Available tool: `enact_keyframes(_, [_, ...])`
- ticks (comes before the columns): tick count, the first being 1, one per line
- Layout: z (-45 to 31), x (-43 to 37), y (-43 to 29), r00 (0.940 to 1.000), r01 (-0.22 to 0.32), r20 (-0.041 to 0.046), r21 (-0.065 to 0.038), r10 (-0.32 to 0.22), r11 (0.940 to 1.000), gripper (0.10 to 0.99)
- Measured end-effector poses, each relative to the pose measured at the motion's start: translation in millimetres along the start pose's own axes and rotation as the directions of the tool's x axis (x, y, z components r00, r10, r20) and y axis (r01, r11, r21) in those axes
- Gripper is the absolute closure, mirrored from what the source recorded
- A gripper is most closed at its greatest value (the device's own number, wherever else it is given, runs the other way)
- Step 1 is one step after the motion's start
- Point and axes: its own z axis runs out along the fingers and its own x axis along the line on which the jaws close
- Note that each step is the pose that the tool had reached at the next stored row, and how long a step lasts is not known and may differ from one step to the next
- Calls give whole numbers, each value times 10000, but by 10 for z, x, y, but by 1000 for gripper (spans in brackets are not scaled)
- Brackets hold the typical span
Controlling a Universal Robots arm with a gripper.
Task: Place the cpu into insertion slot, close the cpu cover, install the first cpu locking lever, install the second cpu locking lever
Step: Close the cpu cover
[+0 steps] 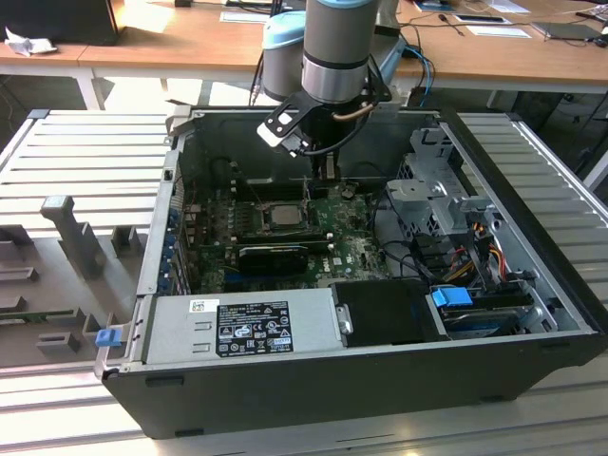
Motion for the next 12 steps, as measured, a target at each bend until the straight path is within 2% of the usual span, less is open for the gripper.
enact_keyframes(6, [24,-2,-72,10000,0,0,0,0,10000,980])
enact_keyframes(12, [42,-5,-179,10000,0,0,0,0,10000,980])
